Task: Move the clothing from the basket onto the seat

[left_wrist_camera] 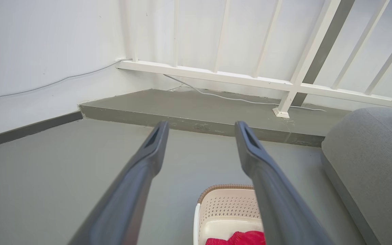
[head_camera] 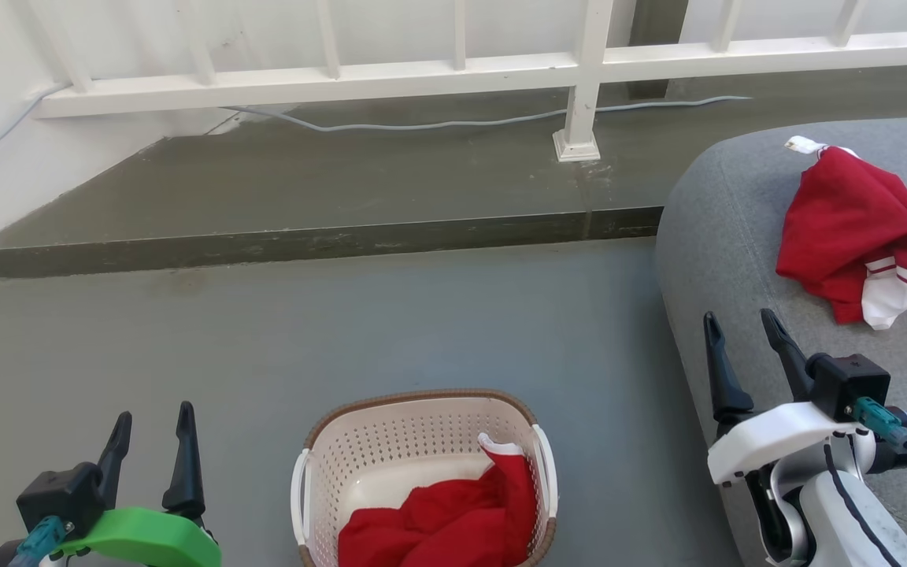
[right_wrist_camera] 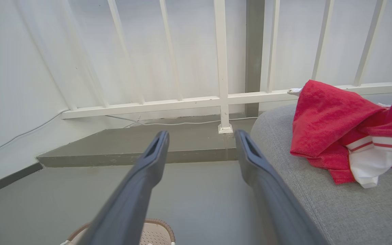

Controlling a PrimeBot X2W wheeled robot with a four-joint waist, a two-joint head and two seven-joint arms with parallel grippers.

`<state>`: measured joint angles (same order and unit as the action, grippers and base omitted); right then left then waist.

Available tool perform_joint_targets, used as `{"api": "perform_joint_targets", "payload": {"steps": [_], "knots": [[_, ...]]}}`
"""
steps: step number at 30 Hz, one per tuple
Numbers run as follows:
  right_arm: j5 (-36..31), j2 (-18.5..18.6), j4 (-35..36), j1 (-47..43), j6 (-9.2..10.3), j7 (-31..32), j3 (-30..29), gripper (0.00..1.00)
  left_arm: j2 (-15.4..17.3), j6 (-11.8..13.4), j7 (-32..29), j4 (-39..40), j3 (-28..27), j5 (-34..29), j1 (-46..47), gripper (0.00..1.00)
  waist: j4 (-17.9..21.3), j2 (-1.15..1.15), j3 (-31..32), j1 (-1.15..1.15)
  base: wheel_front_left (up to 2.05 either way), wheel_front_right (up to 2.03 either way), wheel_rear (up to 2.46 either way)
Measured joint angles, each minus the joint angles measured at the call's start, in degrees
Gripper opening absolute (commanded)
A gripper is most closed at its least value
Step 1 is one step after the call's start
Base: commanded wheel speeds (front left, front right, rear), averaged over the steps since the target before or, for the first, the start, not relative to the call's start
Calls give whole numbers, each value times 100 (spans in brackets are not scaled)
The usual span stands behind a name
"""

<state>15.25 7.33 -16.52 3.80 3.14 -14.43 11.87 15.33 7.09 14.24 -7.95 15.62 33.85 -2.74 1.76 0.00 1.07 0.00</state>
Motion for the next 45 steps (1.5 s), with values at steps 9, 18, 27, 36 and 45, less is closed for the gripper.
{"api": "perform_joint_targets", "payload": {"steps": [9,18,27,36,45], "knots": [[3,0,276,-180,44,4,-1,100,-42,0,0,171,-64,-89,-144,100,25,0,-34,0,0,0,0],[52,11,499,-227,59,64,-21,100,-107,0,0,291,-88,-249,-246,100,46,0,-77,0,0,0,0],[53,29,690,-335,101,137,-40,100,-137,0,0,380,-138,-321,-330,100,56,0,-155,0,0,0,0],[53,56,931,-335,152,144,-96,100,-135,0,-8,536,-162,-382,-334,100,70,0,-394,0,0,0,0],[53,119,1223,-244,159,188,-246,100,-111,0,-219,681,21,-450,-185,100,83,0,-885,0,0,0,0]]}}
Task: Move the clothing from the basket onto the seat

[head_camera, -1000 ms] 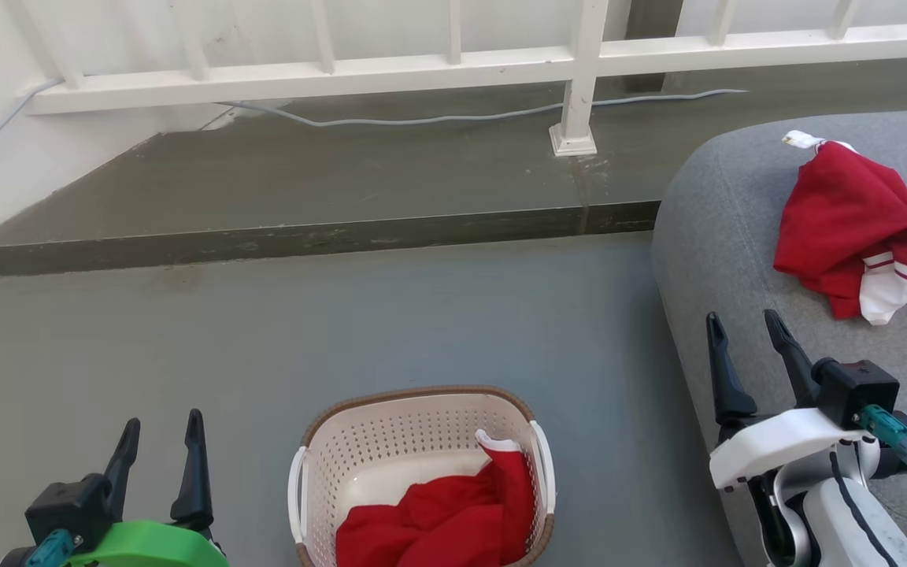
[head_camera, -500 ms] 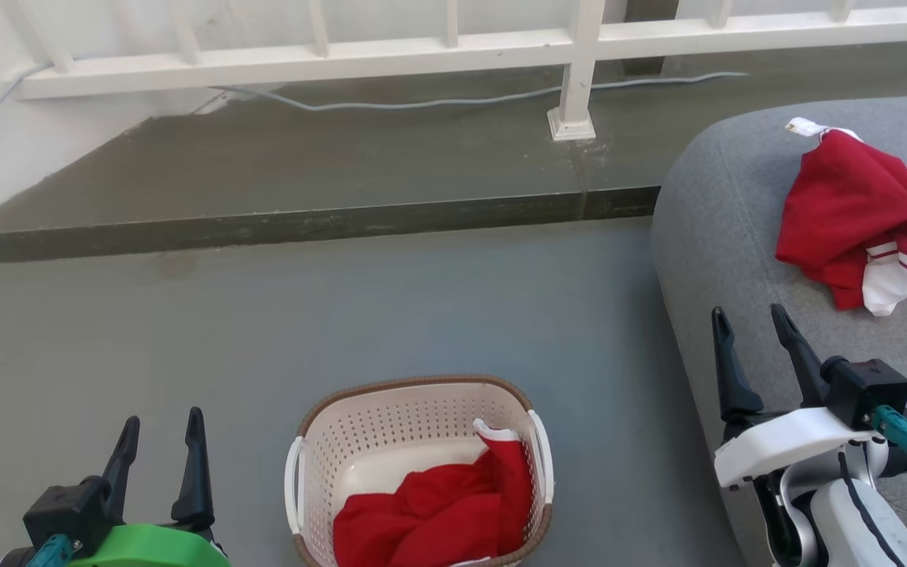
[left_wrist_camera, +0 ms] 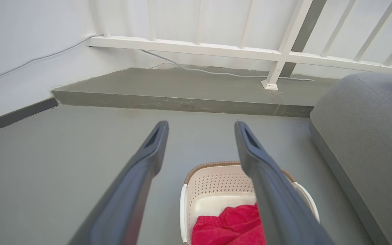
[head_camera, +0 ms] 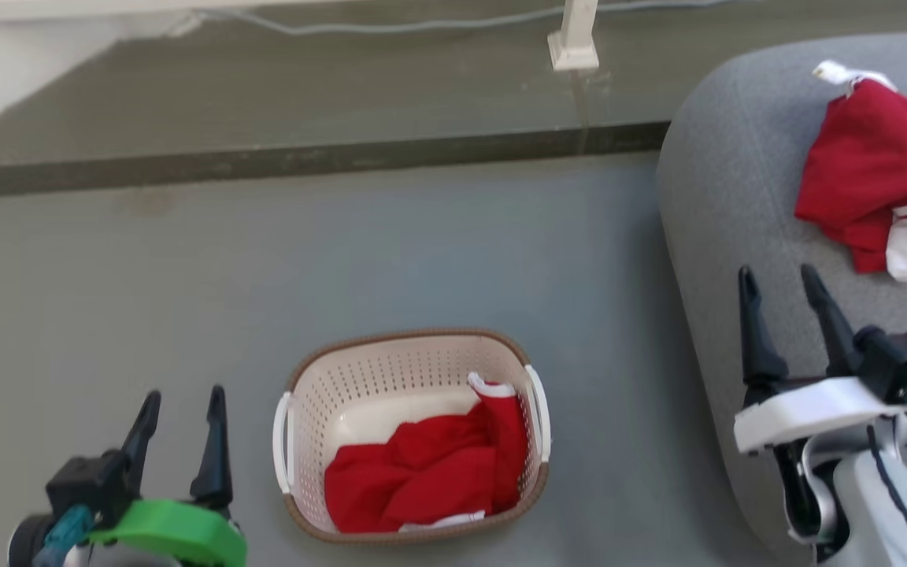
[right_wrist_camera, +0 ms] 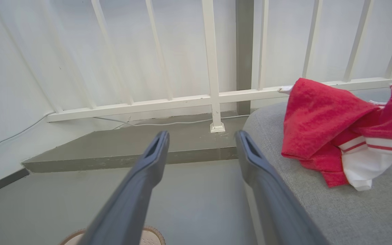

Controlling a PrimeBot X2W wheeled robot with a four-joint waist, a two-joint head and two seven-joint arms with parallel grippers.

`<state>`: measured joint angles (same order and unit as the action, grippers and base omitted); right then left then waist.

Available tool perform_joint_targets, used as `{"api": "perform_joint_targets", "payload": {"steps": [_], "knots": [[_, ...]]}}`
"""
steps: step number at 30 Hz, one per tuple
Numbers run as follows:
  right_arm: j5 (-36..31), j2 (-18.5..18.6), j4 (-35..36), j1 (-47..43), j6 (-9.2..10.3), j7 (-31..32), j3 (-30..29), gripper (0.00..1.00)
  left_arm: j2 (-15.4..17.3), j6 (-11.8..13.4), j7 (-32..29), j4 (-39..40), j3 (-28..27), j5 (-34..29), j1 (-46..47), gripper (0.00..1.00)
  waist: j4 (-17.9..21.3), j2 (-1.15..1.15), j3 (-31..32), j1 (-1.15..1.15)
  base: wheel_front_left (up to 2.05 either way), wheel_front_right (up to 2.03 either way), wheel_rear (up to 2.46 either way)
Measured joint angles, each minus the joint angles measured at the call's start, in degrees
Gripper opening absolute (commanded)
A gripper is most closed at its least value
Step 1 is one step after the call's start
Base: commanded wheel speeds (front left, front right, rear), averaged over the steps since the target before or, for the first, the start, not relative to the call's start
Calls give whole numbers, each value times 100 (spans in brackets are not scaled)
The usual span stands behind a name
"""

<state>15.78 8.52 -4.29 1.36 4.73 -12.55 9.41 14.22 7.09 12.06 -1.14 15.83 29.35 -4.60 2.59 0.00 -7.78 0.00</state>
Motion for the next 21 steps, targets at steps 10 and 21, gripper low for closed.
{"api": "perform_joint_targets", "payload": {"steps": [10,21], "knots": [[8,45,131,686,1,0,-153,100,29,-124,-357,-142,368,-275,926,100,33,0,-749,0,0,0,0],[7,68,308,1695,1,1,-231,100,-76,-357,-736,-679,700,-368,1897,100,120,0,-1631,1,0,0,0]]}}
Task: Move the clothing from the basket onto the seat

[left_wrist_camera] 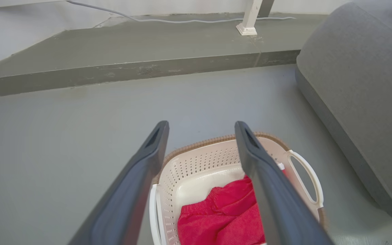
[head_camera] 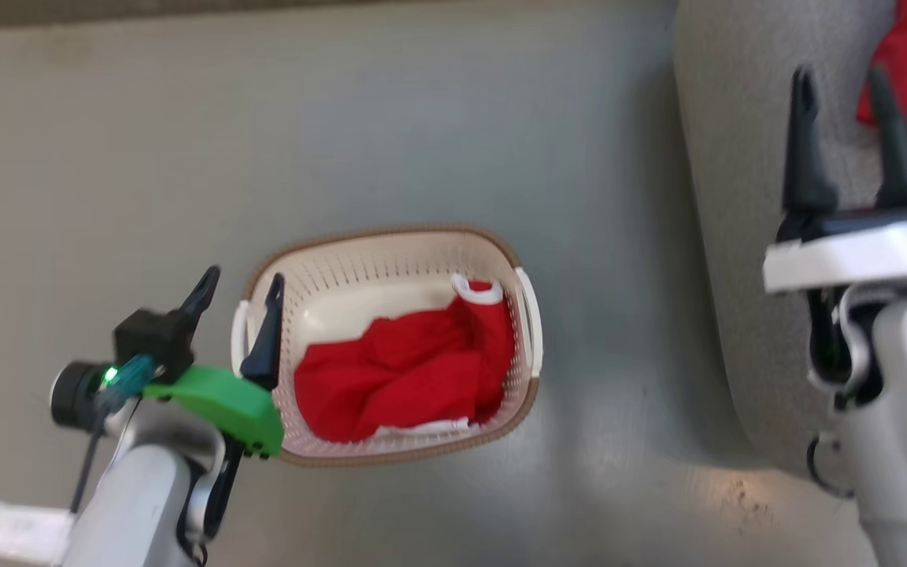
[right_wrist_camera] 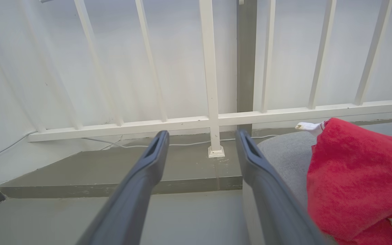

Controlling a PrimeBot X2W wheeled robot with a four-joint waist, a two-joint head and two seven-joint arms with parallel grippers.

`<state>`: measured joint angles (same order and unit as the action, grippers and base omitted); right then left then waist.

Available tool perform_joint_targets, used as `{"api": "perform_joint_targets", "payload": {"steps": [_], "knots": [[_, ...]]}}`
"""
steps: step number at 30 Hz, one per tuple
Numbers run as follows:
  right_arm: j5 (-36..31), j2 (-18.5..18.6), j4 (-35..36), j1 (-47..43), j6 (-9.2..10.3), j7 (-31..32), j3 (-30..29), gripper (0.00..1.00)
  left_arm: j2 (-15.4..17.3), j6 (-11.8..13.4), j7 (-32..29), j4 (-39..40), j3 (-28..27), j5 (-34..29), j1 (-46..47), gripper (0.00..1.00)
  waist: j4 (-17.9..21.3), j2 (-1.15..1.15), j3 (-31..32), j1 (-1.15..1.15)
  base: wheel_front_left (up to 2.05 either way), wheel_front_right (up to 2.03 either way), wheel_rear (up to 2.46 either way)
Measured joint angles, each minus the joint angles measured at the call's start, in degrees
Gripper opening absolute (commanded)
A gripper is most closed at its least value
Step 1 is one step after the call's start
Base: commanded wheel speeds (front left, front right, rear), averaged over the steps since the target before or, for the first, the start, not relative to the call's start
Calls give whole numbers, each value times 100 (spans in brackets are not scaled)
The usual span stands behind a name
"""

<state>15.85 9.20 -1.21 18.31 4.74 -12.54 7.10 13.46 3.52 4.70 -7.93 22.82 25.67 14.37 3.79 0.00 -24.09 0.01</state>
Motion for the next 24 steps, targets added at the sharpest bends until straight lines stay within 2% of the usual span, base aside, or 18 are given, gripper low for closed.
{"api": "perform_joint_targets", "payload": {"steps": [12,18,24], "knots": [[-20,248,310,1035,0,82,-215,100,-216,-304,-370,-692,521,-397,1161,100,90,0,-984,1,0,0,0],[-19,325,456,1548,0,133,-330,100,-374,-463,-521,-1038,772,-664,1836,100,139,0,-1558,0,0,0,0],[-18,310,517,1930,0,148,-310,100,-399,-678,-575,-1369,1045,-972,2329,100,198,0,-2044,0,0,0,0]]}}
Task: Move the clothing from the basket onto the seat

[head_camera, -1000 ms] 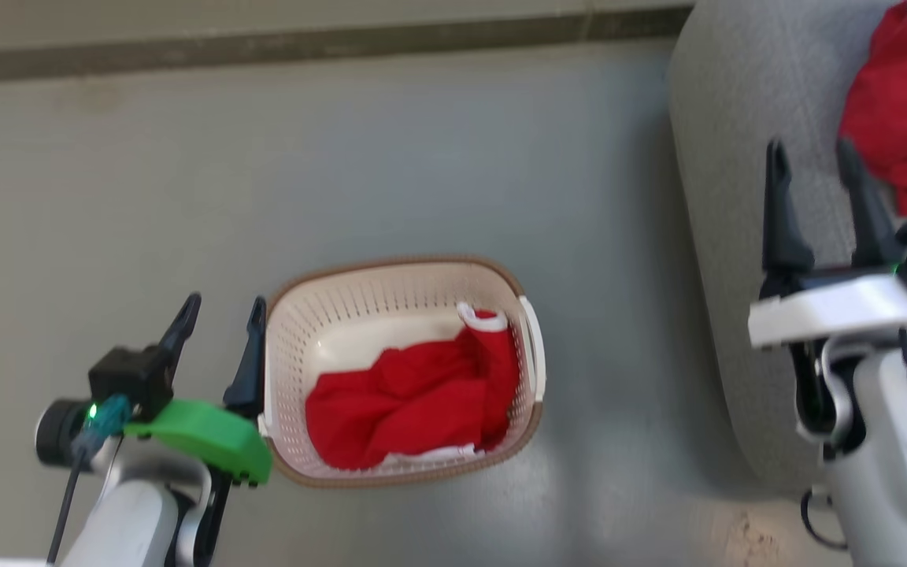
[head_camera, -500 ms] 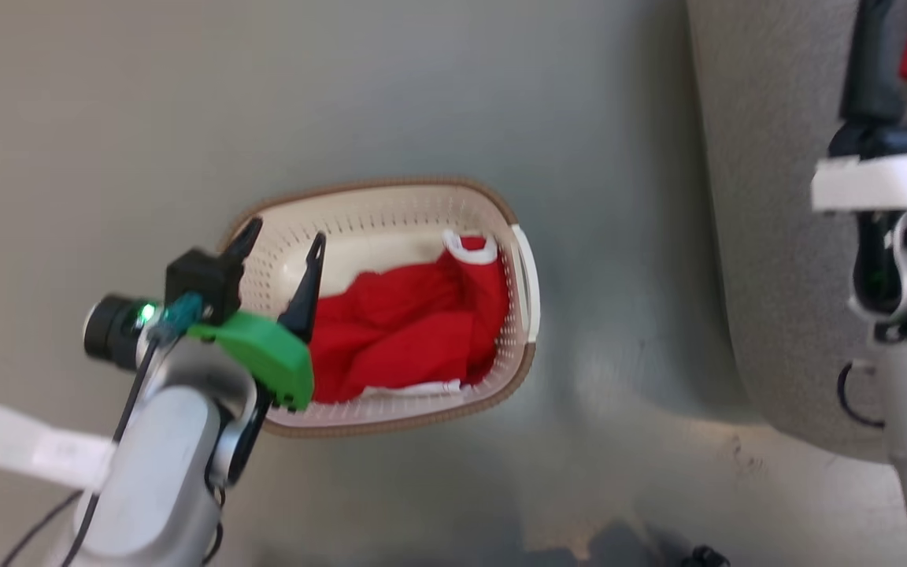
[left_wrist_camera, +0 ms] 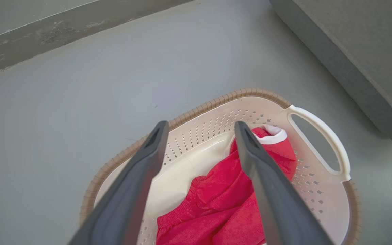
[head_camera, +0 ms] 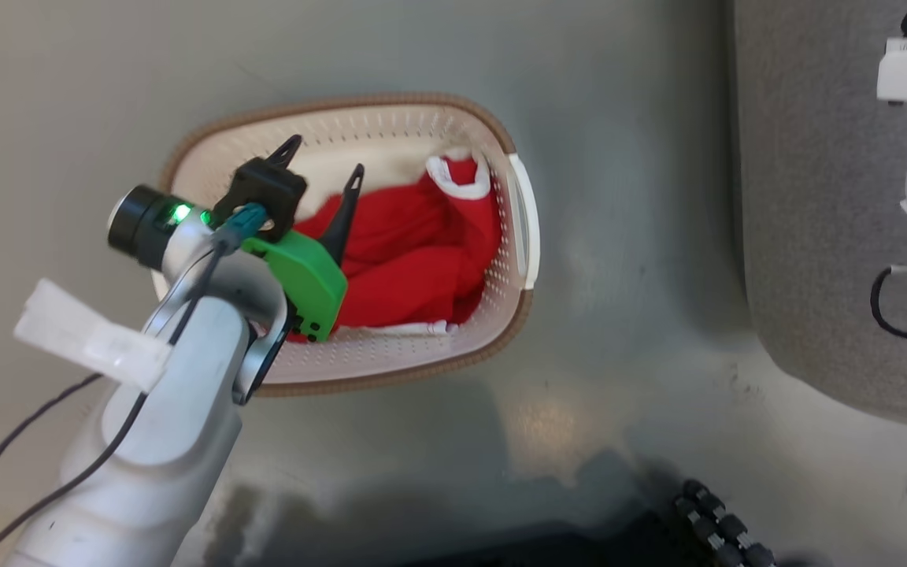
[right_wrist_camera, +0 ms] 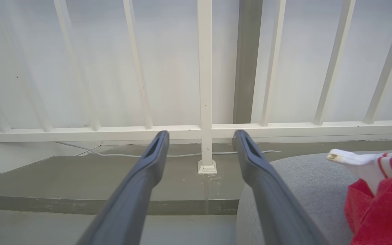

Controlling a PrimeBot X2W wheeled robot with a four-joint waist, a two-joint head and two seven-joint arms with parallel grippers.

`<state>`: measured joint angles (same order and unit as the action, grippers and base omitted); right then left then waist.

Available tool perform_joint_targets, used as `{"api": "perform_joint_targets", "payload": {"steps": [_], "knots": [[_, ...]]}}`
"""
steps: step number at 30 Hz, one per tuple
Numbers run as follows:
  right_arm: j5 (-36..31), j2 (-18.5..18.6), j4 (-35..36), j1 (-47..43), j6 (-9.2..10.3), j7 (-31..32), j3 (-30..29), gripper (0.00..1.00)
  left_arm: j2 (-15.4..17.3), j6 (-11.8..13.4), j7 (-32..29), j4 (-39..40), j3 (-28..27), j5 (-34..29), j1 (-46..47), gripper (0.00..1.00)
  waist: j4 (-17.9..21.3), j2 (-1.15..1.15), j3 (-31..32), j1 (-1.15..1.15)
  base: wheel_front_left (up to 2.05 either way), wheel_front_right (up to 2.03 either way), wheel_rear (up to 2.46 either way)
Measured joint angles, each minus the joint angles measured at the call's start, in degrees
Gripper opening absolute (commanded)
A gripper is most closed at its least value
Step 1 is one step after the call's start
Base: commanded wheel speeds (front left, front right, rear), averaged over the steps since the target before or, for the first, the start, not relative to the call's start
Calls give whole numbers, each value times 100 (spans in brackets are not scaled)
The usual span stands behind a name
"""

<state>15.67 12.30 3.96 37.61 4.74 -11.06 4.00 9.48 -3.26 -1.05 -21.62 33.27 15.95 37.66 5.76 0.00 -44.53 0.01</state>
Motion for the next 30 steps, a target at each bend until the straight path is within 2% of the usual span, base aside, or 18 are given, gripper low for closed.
{"api": "perform_joint_targets", "payload": {"steps": [13,30], "knots": [[0,-155,-164,409,-9,-102,132,100,-157,-248,16,-673,588,-397,631,100,249,0,-693,0,0,0,0],[0,-381,-479,664,-35,-229,292,100,-252,-379,134,-1356,1519,-967,1344,100,630,0,-961,-1,0,0,0]]}}
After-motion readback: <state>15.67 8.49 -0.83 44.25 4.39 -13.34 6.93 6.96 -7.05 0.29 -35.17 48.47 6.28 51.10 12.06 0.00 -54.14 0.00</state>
